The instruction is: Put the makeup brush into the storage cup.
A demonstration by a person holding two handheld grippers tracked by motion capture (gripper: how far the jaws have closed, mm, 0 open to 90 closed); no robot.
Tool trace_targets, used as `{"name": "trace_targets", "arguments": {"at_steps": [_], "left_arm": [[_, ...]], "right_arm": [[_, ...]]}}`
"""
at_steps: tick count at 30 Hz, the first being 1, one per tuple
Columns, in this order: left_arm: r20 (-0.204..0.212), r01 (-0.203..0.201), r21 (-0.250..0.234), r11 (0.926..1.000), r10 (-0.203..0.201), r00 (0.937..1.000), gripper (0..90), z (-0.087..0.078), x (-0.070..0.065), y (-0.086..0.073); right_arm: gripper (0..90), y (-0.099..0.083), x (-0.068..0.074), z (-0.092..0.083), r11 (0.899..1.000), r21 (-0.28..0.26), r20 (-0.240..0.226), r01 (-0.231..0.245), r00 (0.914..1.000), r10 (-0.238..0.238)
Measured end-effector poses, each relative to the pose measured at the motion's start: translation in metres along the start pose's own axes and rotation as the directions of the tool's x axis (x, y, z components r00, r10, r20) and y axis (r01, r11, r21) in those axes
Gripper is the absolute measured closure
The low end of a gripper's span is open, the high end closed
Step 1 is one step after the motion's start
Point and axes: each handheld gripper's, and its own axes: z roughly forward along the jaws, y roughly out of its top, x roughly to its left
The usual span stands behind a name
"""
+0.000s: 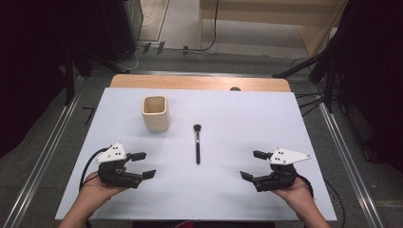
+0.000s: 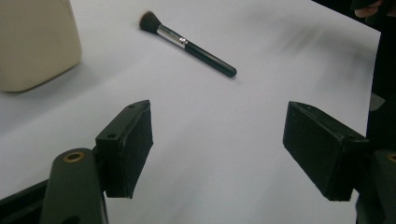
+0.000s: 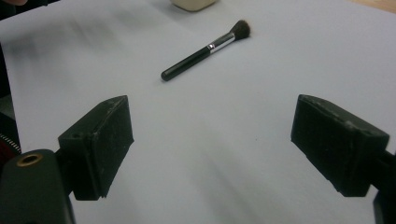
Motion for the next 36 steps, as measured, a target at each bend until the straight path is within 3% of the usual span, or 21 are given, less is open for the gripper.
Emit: {"name": "trace_targets", "arguments": {"at_steps": [12, 36], "left_arm": [[0.006, 0.013, -0.008, 0.9999, -0.013, 0.9999, 21.3, 0.002, -0.001, 0.001], [-0.009, 0.015, -0.003, 0.9999, -0.015, 0.9999, 21.5, 0.028, -0.006, 0.018]], "right_arm": [[14.1, -0.001, 0.0, 0.001, 1.0, 0.011, -0.001, -0.007, 1.0, 0.007], [14.1, -0.001, -0.002, 0.002, 1.0, 0.011, -0.009, -0.018, 0.9998, 0.018]]}}
